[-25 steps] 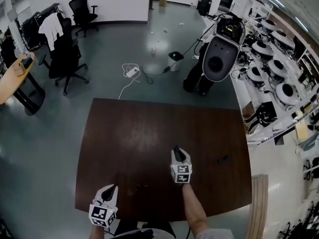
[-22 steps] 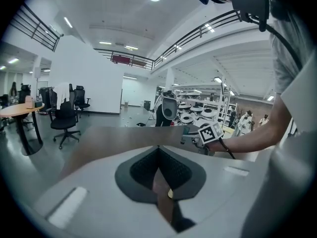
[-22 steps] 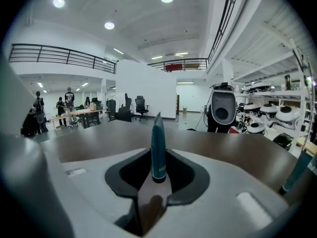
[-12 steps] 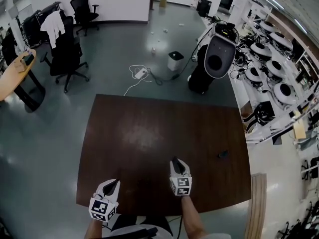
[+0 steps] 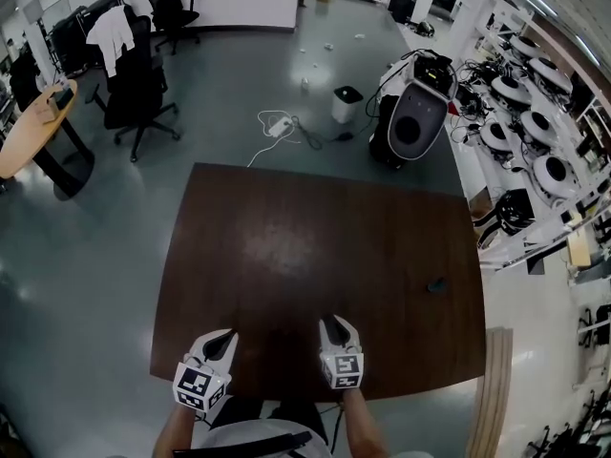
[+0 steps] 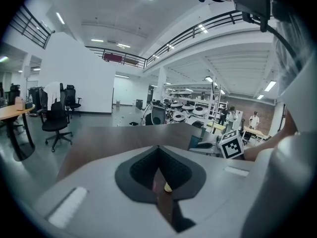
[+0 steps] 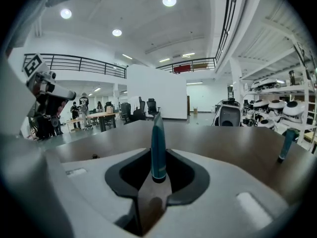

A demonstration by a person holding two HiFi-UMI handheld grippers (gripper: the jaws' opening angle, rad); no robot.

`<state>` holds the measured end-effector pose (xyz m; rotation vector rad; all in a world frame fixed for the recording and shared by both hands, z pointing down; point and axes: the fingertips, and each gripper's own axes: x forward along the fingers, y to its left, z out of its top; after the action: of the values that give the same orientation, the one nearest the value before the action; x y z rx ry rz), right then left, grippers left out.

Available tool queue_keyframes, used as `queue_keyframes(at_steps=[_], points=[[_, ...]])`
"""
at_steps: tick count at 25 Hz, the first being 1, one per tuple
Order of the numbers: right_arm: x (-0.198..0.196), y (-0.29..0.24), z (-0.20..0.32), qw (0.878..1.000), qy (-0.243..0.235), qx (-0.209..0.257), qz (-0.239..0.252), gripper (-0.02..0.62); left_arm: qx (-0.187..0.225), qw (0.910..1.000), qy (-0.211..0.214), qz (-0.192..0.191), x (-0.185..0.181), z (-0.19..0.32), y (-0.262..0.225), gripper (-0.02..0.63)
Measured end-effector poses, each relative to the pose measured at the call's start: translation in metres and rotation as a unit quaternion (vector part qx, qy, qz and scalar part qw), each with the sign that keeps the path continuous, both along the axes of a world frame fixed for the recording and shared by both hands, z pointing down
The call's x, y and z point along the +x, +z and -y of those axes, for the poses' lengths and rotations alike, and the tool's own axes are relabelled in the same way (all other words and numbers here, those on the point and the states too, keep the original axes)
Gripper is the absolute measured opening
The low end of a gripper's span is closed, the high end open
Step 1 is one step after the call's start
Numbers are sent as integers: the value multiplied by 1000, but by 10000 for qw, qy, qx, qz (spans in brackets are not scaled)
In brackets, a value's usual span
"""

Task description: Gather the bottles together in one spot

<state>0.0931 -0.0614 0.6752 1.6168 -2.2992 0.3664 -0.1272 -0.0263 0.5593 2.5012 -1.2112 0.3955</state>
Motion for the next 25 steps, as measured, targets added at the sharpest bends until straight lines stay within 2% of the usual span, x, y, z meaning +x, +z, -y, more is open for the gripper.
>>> queue_keyframes(at_steps=[13,25], points=[[-22,14,-31,9994,-308,-53,133,94,-144,9996,251,54,10,-9,14,2],[-51,34,-44,9974,-714,-48,-117,94,-289,9991,245,173,-4,-15,24,2]])
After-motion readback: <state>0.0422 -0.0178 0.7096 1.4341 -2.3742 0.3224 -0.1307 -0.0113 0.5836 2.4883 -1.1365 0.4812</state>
